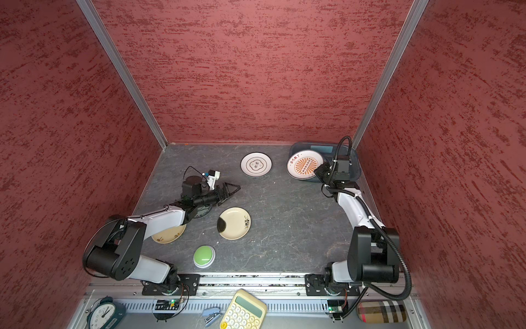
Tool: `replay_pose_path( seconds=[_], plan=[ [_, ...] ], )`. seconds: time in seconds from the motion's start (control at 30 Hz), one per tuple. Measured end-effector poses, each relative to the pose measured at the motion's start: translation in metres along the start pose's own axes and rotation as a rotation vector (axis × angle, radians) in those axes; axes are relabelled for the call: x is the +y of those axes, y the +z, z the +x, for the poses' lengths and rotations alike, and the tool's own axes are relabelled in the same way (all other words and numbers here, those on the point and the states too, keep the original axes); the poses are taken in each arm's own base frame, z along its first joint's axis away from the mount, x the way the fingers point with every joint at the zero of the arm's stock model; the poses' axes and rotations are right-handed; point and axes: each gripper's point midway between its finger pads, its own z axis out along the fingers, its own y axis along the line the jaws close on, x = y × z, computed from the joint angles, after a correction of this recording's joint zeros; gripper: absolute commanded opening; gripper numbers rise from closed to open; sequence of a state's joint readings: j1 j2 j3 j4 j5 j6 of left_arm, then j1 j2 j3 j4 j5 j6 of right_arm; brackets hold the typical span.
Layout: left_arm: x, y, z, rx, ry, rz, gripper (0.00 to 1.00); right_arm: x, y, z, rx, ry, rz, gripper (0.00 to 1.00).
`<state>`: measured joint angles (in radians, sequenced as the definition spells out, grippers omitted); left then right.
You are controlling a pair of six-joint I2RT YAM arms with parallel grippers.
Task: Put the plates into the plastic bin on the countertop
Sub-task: 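Lower the held sunburst plate into the blue bin with the right gripper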
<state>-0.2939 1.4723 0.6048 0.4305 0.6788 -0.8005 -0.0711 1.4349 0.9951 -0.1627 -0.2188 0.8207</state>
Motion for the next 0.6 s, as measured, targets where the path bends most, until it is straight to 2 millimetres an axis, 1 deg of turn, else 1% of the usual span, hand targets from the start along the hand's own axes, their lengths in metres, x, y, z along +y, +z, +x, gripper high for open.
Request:
replay_pose_path(
  seconds=[0.1,0.17,0.3,0.47,0.6],
  plan=[
    [-0.001,-0.001,-0.001,-0.009,-0.008,0.014,0.99,-0.004,0.007,-0.014,-0.031,0.015,0.026,0.0],
    [-0.001,-0.002,0.0,-0.01,-0.015,0.022,0.99,-0.009,0.012,-0.02,-0.047,0.024,0.046,0.0],
    [-0.002,-0.002,0.0,-0.005,-0.029,0.037,0.99,-0.019,0.023,-0.024,-0.05,0.04,0.08,0.0],
    [0.0,-0.002,-0.003,-0.006,-0.052,0.051,0.99,-0.022,0.039,-0.031,-0.049,0.046,0.105,0.0],
    [0.004,-0.003,-0.005,-0.009,-0.07,0.05,0.99,-0.028,0.047,-0.035,-0.063,0.05,0.131,0.0]
  ],
)
